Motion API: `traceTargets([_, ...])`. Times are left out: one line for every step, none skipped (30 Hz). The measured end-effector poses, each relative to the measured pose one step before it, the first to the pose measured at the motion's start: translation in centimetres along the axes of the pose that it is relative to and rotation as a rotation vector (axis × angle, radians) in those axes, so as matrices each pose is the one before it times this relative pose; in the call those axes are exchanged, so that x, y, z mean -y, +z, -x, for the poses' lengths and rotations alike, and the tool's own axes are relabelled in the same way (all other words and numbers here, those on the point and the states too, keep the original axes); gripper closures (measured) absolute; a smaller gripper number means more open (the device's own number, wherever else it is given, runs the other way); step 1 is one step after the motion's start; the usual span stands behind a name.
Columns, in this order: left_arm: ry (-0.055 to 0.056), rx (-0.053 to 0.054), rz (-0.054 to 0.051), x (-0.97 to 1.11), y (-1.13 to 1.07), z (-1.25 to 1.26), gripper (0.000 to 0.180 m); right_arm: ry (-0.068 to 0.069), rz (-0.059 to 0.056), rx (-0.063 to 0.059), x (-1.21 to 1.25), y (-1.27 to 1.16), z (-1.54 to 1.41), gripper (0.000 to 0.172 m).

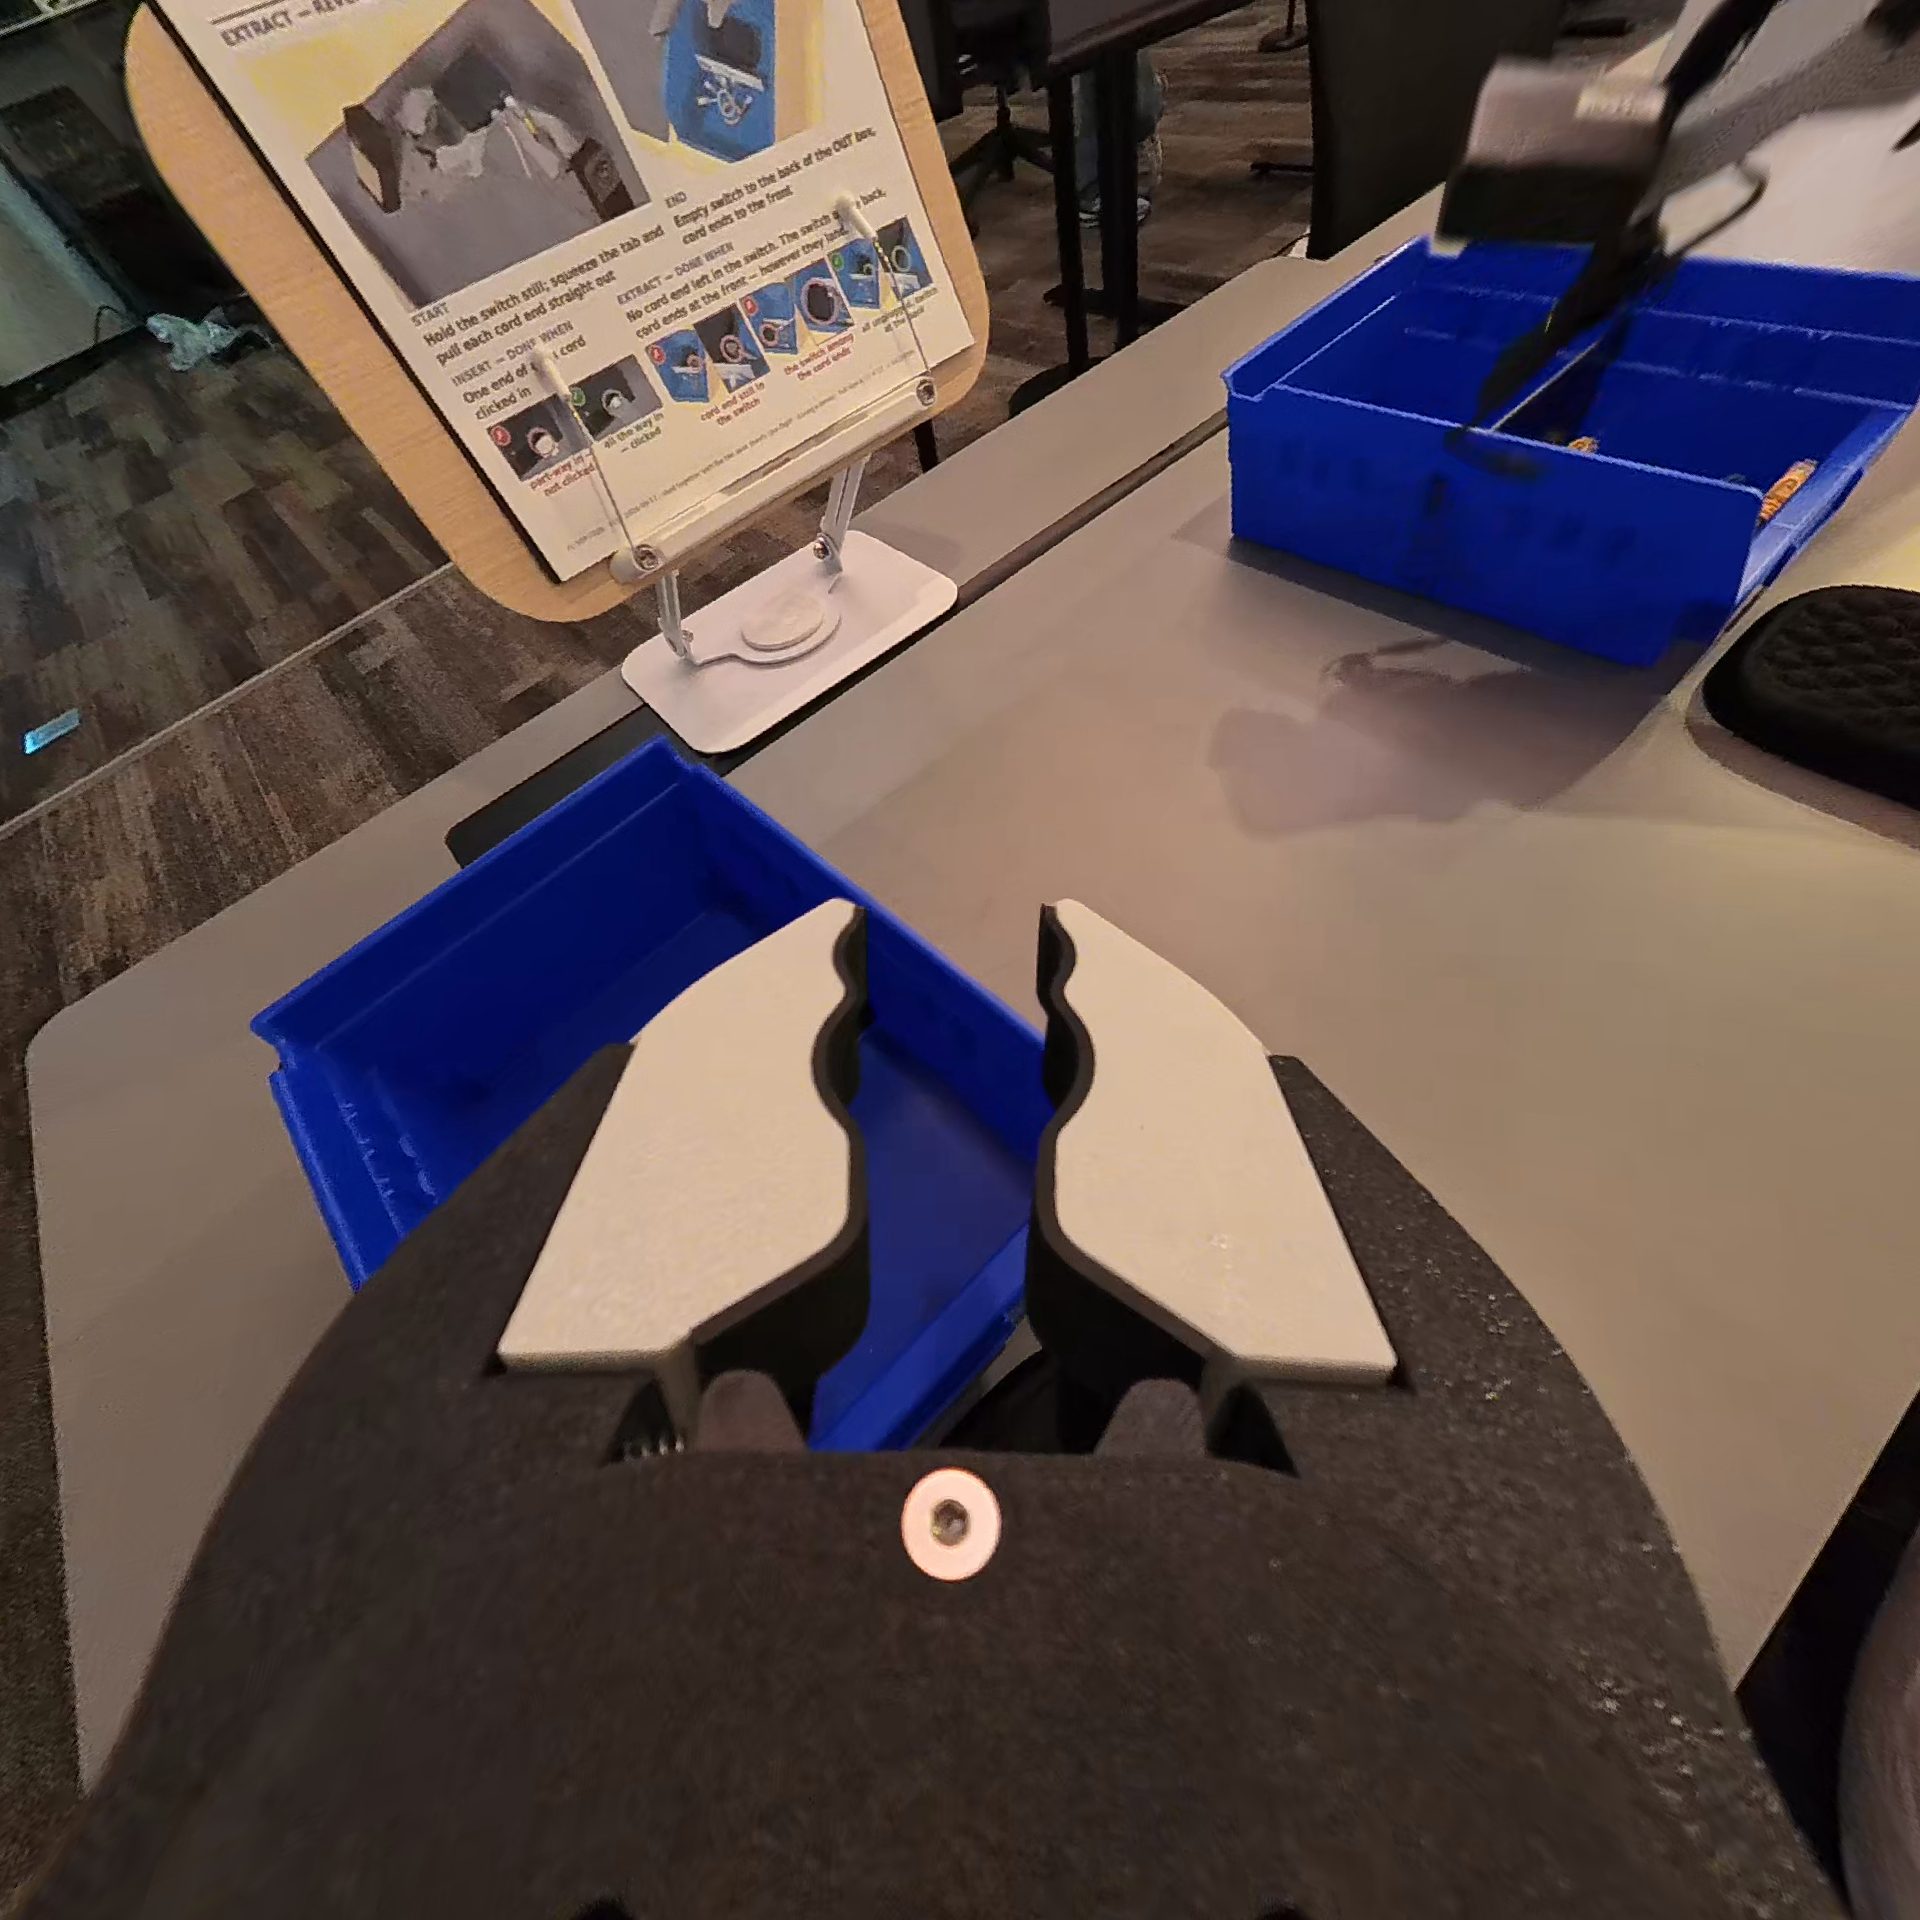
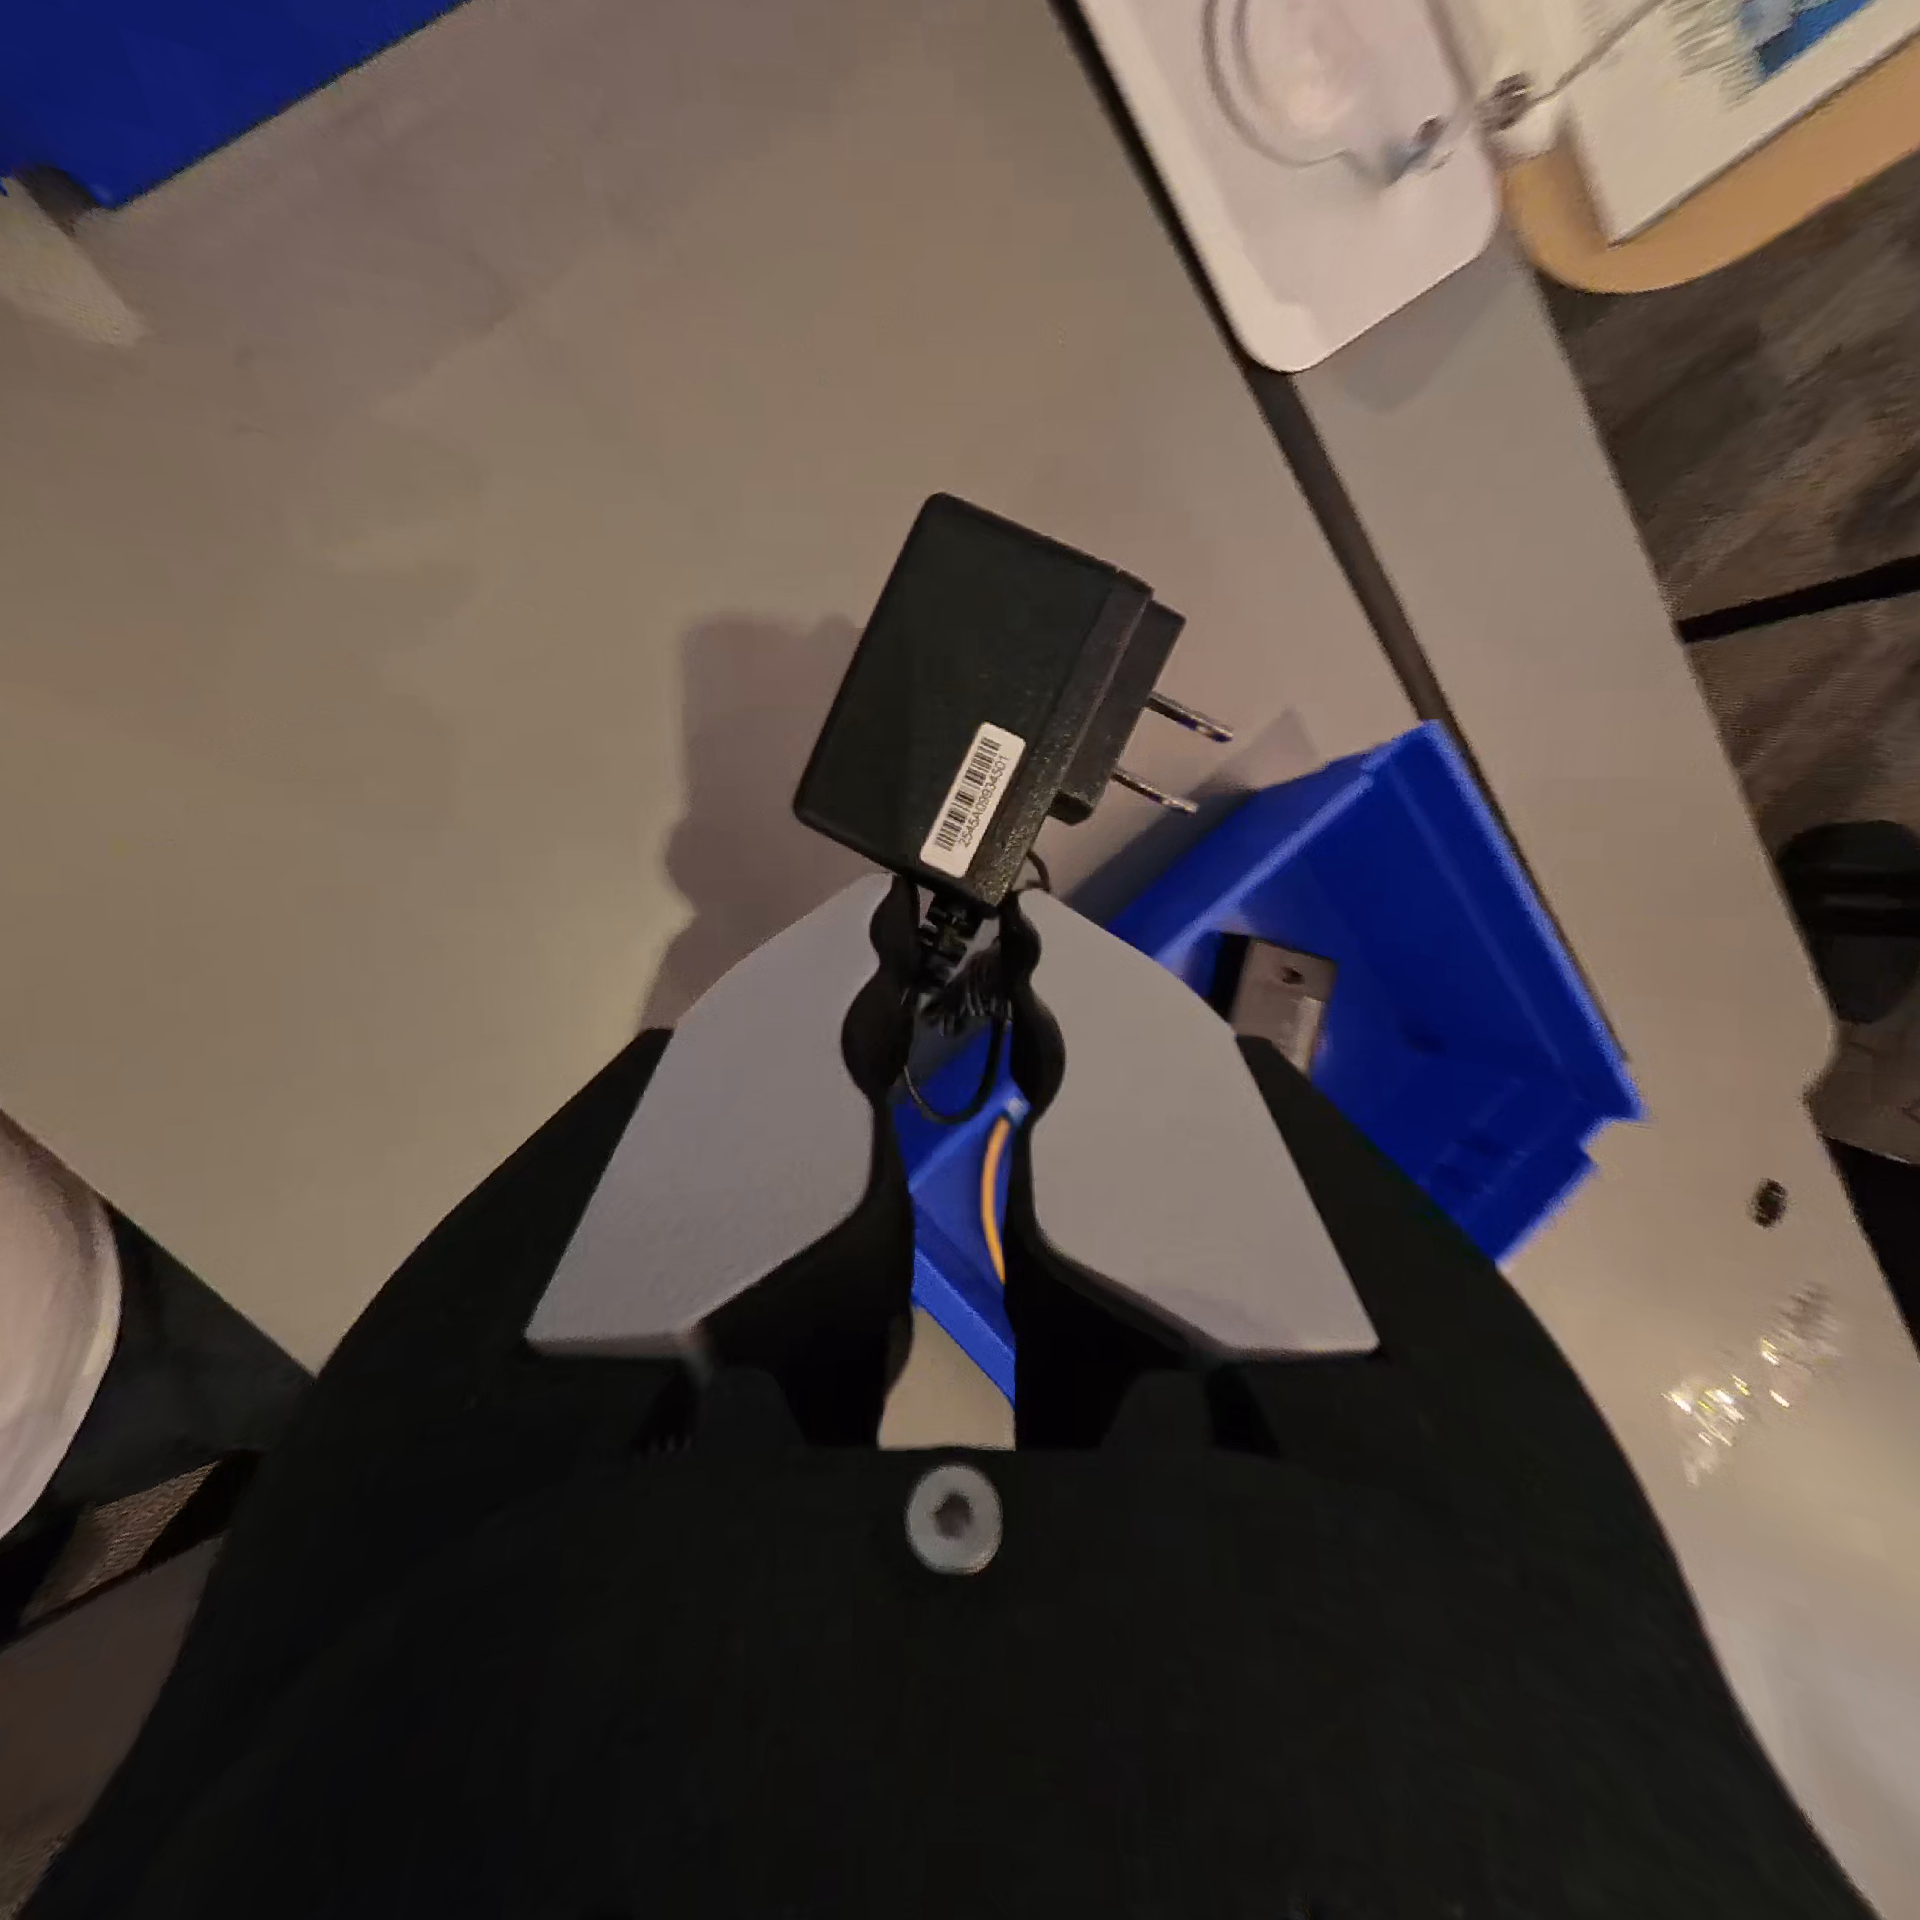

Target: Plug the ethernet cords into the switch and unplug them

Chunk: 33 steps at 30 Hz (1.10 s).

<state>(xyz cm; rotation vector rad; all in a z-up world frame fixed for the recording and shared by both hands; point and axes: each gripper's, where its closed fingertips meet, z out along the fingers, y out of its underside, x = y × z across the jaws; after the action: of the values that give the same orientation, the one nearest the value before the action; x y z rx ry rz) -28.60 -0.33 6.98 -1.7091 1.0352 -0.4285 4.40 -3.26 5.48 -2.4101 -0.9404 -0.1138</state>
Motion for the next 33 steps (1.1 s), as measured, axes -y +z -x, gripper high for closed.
traceTargets([0.0028,-0.0042,0.0014,0.111,0.119,-0.217,0.15,0.0031,0.0022,-0.0269,-0.092,-1.336,-0.791,0.157])
traceTargets([0.0034,-0.0039,0.0001,0.131,0.101,-0.225,0.15,0.0041,0.0055,-0.0269,-0.314,-1.348,-0.851,0.157])
traceTargets([0.0033,-0.0026,-0.0011,0.138,0.066,-0.201,0.15,0.0077,0.0062,-0.0268,-0.555,-1.329,-0.958,0.157])
traceTargets([0.004,-0.0025,-0.001,0.127,0.059,-0.212,0.15,0.0152,0.0072,-0.029,-0.808,-1.31,-1.124,0.157])
traceTargets([0.0057,-0.0033,-0.0001,0.113,0.035,-0.233,0.15,0.021,0.0069,-0.0337,-1.028,-1.248,-1.355,0.157])
traceTargets([0.0074,-0.0035,0.0013,0.082,0.035,-0.241,0.15,0.0276,0.0128,-0.0305,-1.317,-1.166,-1.513,0.157])
traceTargets([0.0078,-0.0017,0.0034,0.047,0.043,-0.229,0.15,0.0348,0.0111,-0.0274,-1.474,-1.038,-1.642,0.157])
traceTargets([0.0078,0.0007,0.0045,0.042,0.054,-0.185,0.15,0.0382,0.0094,-0.0299,-1.581,-0.927,-1.832,0.157])
traceTargets([0.0074,0.0006,0.0047,0.042,0.063,-0.172,0.15,0.035,0.0124,-0.0383,-1.716,-0.765,-2.06,0.157])
traceTargets([0.0061,-0.0009,0.0037,0.067,0.089,-0.203,0.15,0.0311,0.0184,-0.0448,-1.862,-0.534,-2.214,0.157])
traceTargets([0.0037,-0.0012,0.002,0.101,0.109,-0.204,0.15,0.0376,0.0199,-0.0331,-1.939,-0.218,-2.043,0.157])
traceTargets([0.0025,-0.0014,0.0013,0.107,0.125,-0.223,0.15,0.0434,0.0165,-0.0111,-1.87,0.131,-1.73,0.156])
traceTargets([0.0032,-0.0015,0.002,0.105,0.146,-0.236,0.15,0.0449,0.0117,-0.0033,-1.794,0.451,-1.543,0.157])
traceTargets([0.0033,-0.0002,0.0028,0.074,0.165,-0.223,0.151,0.0451,0.0176,-0.0038,-1.791,0.673,-1.424,0.157])
traceTargets([0.0022,0.0009,0.0028,0.073,0.188,-0.207,0.151,0.0348,0.0151,-0.0037,-1.668,0.866,-1.198,0.157])
traceTargets([0.0013,-0.0007,0.0024,0.074,0.201,-0.241,0.151,0.0248,0.0091,0.0009,-1.483,1.009,-0.893,0.157])
traceTargets([0.0006,-0.0016,0.0033,0.082,0.203,-0.228,0.151,0.0234,0.0081,0.0073,-1.336,1.107,-0.621,0.157])
traceTargets([0.0004,0.0,0.0047,0.098,0.199,-0.19,0.151,0.0205,0.0095,0.0097,-1.165,1.108,-0.436,0.157])
traceTargets([0.0014,0.0019,0.0051,0.103,0.208,-0.131,0.151,0.0131,0.0092,0.0124,-0.96,1.064,-0.282,0.157])
traceTargets([0.0024,0.0023,0.0056,0.119,0.189,-0.097,0.151,0.0114,0.0078,0.0135,-0.716,0.967,-0.172,0.157])
traceTargets([0.002,0.0027,0.0045,0.151,0.181,-0.099,0.151,0.0075,0.0022,0.0144,-0.442,0.833,-0.054,0.157])
traceTargets([0.0011,0.0019,0.0031,0.174,0.166,-0.086,0.151,0.0021,0.0005,0.0136,-0.221,0.69,0.033,0.157])
traceTargets([0.0006,0.0002,0.003,0.17,0.153,-0.116,0.151,-0.002,0.0005,0.0071,-0.006,0.508,0.044,0.157])
traceTargets([0.0013,-0.0003,0.0028,0.164,0.147,-0.136,0.151,-0.0087,-0.0037,0.0042,0.255,0.317,0.135,0.157])
traceTargets([0.0018,0.0013,0.0032,0.14,0.134,-0.104,0.151,-0.0153,-0.0107,0.0025,0.589,0.091,0.255,0.157])
traceTargets([0.0025,0.0019,0.0045,0.107,0.122,-0.112,0.151,-0.0208,-0.0147,0.0006,0.899,-0.101,0.342,0.157])
traceTargets([0.0036,0.002,0.0037,0.106,0.096,-0.117,0.151,-0.0241,-0.0172,-0.0001,1.213,-0.261,0.4,0.157])
traceTargets([0.0037,0.0024,0.0023,0.125,0.105,-0.111,0.151,-0.0247,-0.02,-0.0009,1.468,-0.353,0.414,0.157])
traceTargets([0.003,0.0018,0.0019,0.132,0.077,-0.103,0.151,-0.0271,-0.018,0.0016,1.62,-0.362,0.448,0.157])
traceTargets([0.0021,0.0014,0.0015,0.142,0.074,-0.098,0.151,-0.031,-0.0133,0.0016,1.681,-0.322,0.426,0.157])
traceTargets([0.0007,0.0027,0.0011,0.131,0.062,-0.067,0.151,-0.0315,-0.0099,-0.003,1.699,-0.239,0.318,0.157])
traceTargets([0.0004,0.0026,0.0012,0.128,0.049,-0.05,0.151,-0.0265,-0.0083,-0.004,1.676,-0.16,0.226,0.157])
traceTargets([0.0004,0.0021,0.001,0.111,0.035,-0.057,0.151,-0.0227,-0.007,0.005,1.624,-0.033,0.271,0.157])
